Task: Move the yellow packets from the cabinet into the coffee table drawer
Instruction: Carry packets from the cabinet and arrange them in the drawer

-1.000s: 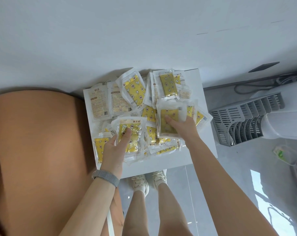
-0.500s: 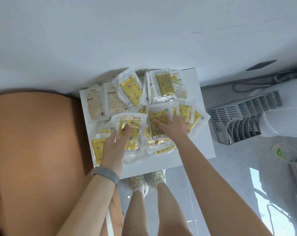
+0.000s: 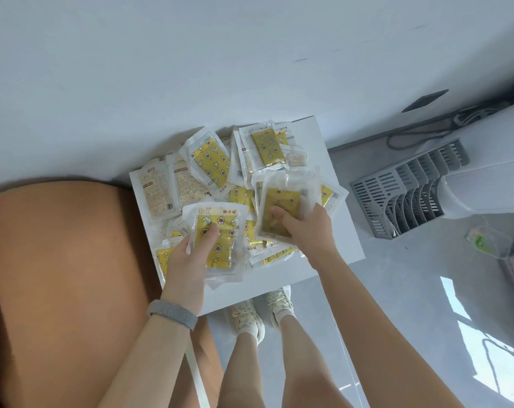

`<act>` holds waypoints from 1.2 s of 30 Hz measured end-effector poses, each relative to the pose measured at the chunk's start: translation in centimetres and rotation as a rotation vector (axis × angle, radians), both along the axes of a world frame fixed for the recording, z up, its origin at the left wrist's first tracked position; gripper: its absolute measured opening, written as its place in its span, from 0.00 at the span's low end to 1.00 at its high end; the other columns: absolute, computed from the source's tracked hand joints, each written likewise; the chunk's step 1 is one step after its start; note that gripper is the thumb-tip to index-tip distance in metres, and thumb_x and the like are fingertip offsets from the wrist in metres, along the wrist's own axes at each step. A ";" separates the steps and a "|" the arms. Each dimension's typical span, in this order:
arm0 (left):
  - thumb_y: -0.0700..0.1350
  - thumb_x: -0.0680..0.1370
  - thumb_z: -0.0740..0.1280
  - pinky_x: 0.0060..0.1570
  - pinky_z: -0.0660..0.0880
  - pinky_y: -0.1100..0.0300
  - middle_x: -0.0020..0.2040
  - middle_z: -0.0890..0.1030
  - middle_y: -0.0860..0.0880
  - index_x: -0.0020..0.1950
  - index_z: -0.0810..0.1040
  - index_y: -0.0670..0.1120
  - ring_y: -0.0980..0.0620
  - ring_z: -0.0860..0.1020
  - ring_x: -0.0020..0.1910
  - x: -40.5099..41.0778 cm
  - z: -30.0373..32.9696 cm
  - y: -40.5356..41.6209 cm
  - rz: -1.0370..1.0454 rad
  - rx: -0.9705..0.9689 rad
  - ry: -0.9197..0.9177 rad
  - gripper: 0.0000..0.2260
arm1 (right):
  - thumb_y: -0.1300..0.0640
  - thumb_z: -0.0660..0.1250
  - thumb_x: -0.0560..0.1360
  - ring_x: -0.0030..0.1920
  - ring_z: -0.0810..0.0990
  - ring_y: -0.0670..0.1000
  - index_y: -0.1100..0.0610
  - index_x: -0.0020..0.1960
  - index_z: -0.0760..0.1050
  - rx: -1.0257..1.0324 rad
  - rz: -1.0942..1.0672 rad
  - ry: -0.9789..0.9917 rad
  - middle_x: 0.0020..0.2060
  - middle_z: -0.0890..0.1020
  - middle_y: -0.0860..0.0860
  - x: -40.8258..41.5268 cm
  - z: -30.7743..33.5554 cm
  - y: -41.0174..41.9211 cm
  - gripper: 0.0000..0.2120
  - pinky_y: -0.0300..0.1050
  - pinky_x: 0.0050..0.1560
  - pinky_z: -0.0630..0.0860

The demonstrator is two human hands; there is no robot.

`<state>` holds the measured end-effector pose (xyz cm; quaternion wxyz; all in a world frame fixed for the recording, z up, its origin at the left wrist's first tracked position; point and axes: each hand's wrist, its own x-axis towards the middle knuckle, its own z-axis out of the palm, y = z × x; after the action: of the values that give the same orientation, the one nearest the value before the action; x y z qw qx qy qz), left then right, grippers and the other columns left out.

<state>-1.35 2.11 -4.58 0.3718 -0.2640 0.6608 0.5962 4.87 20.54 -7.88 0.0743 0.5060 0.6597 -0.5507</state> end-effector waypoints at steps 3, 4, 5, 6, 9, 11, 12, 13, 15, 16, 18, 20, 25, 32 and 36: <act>0.63 0.71 0.71 0.67 0.65 0.55 0.65 0.76 0.52 0.71 0.71 0.49 0.52 0.73 0.66 0.1 3.1 -0.2 -0.116 -0.033 0.083 0.33 | 0.51 0.75 0.72 0.41 0.85 0.48 0.55 0.45 0.82 -0.149 -0.246 0.150 0.38 0.86 0.49 2.6 3.8 0.6 0.08 0.45 0.42 0.81; 0.64 0.72 0.69 0.66 0.66 0.57 0.68 0.74 0.52 0.73 0.68 0.49 0.53 0.72 0.67 0.4 4.5 -0.1 -0.183 -0.048 0.134 0.34 | 0.52 0.74 0.72 0.39 0.85 0.47 0.55 0.44 0.82 -0.164 -0.301 0.199 0.36 0.86 0.48 3.6 5.4 0.8 0.06 0.41 0.39 0.80; 0.66 0.72 0.68 0.65 0.68 0.59 0.68 0.75 0.54 0.72 0.69 0.50 0.56 0.73 0.66 0.6 6.1 0.0 -0.236 -0.038 0.175 0.34 | 0.54 0.74 0.73 0.38 0.85 0.47 0.56 0.45 0.82 -0.179 -0.354 0.245 0.36 0.86 0.48 4.6 7.1 0.9 0.06 0.39 0.37 0.79; 0.65 0.73 0.68 0.61 0.72 0.63 0.64 0.78 0.56 0.69 0.73 0.51 0.60 0.76 0.62 0.8 7.9 0.3 -0.260 -0.019 0.208 0.29 | 0.55 0.73 0.73 0.39 0.86 0.48 0.57 0.46 0.82 -0.191 -0.402 0.285 0.36 0.86 0.48 5.7 8.8 1.0 0.06 0.39 0.36 0.79; 0.55 0.72 0.69 0.52 0.78 0.63 0.51 0.84 0.58 0.60 0.78 0.52 0.64 0.81 0.49 2.2 12.9 1.4 -0.340 0.060 0.299 0.18 | 0.56 0.73 0.72 0.40 0.86 0.50 0.57 0.45 0.82 -0.174 -0.508 0.377 0.38 0.87 0.51 9.1 13.8 0.6 0.05 0.42 0.38 0.81; 0.56 0.70 0.70 0.59 0.75 0.62 0.56 0.83 0.58 0.64 0.76 0.52 0.63 0.79 0.56 3.5 15.5 2.1 -0.424 0.089 0.367 0.23 | 0.56 0.72 0.72 0.42 0.86 0.52 0.58 0.46 0.82 -0.165 -0.581 0.417 0.40 0.87 0.53 11.5 16.8 0.3 0.06 0.44 0.40 0.82; 0.58 0.70 0.71 0.62 0.72 0.62 0.60 0.81 0.58 0.67 0.74 0.51 0.63 0.77 0.60 4.2 16.7 2.5 -0.469 0.098 0.397 0.27 | 0.57 0.72 0.73 0.41 0.86 0.52 0.58 0.46 0.82 -0.161 -0.619 0.436 0.40 0.87 0.53 12.8 18.3 0.1 0.05 0.43 0.39 0.81; 0.60 0.69 0.72 0.64 0.70 0.63 0.63 0.78 0.59 0.69 0.71 0.50 0.64 0.75 0.62 5.1 17.9 3.0 -0.501 0.105 0.425 0.30 | 0.58 0.72 0.73 0.41 0.86 0.51 0.59 0.47 0.82 -0.151 -0.654 0.454 0.40 0.87 0.53 14.1 19.7 -0.1 0.05 0.42 0.37 0.81; 0.58 0.69 0.71 0.61 0.68 0.66 0.64 0.73 0.62 0.72 0.66 0.52 0.64 0.73 0.62 7.2 20.2 4.3 -0.534 0.111 0.460 0.33 | 0.59 0.72 0.73 0.40 0.86 0.51 0.59 0.47 0.81 -0.116 -0.715 0.472 0.39 0.87 0.53 17.0 22.4 -0.6 0.05 0.42 0.36 0.81; 0.57 0.70 0.70 0.59 0.67 0.67 0.64 0.71 0.63 0.73 0.65 0.52 0.64 0.72 0.62 8.5 21.3 5.0 -0.571 0.119 0.479 0.33 | 0.59 0.72 0.73 0.40 0.86 0.51 0.59 0.48 0.81 -0.092 -0.746 0.476 0.39 0.87 0.52 18.5 23.5 -0.8 0.05 0.43 0.36 0.81; 0.54 0.73 0.70 0.58 0.67 0.67 0.62 0.71 0.64 0.73 0.66 0.51 0.63 0.72 0.60 11.4 23.7 6.4 -0.659 0.132 0.503 0.30 | 0.59 0.73 0.73 0.40 0.86 0.51 0.59 0.47 0.81 -0.047 -0.820 0.499 0.39 0.87 0.52 21.9 25.9 -1.2 0.05 0.43 0.36 0.80; 0.55 0.72 0.70 0.57 0.74 0.60 0.56 0.80 0.60 0.63 0.74 0.55 0.59 0.79 0.54 14.2 25.4 7.6 -0.743 0.161 0.516 0.20 | 0.59 0.73 0.73 0.40 0.86 0.51 0.58 0.47 0.81 -0.008 -0.905 0.532 0.39 0.87 0.52 25.5 28.1 -1.5 0.04 0.41 0.35 0.80; 0.49 0.75 0.71 0.43 0.80 0.56 0.48 0.85 0.51 0.54 0.78 0.51 0.53 0.84 0.44 23.1 28.5 10.9 -0.894 0.262 0.511 0.09 | 0.60 0.72 0.74 0.41 0.86 0.50 0.57 0.48 0.81 0.085 -1.093 0.616 0.40 0.86 0.51 36.2 32.2 -2.0 0.03 0.43 0.37 0.81; 0.51 0.74 0.71 0.44 0.81 0.56 0.49 0.85 0.52 0.56 0.78 0.51 0.54 0.84 0.45 39.1 31.7 13.4 -1.165 0.394 0.428 0.12 | 0.59 0.73 0.73 0.38 0.85 0.48 0.57 0.49 0.81 0.319 -1.353 0.597 0.38 0.85 0.51 53.4 36.9 -6.0 0.06 0.38 0.33 0.79; 0.53 0.71 0.72 0.43 0.82 0.56 0.49 0.85 0.49 0.54 0.77 0.50 0.51 0.84 0.45 48.0 33.2 13.8 -1.348 0.477 0.375 0.14 | 0.60 0.73 0.73 0.35 0.84 0.47 0.56 0.48 0.81 0.445 -1.509 0.527 0.37 0.85 0.51 61.6 38.9 -10.7 0.05 0.36 0.32 0.78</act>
<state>46.64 15.92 28.61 0.5854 0.3934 0.5844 0.4011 66.50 9.85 31.04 -0.5740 0.6698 0.2324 -0.4098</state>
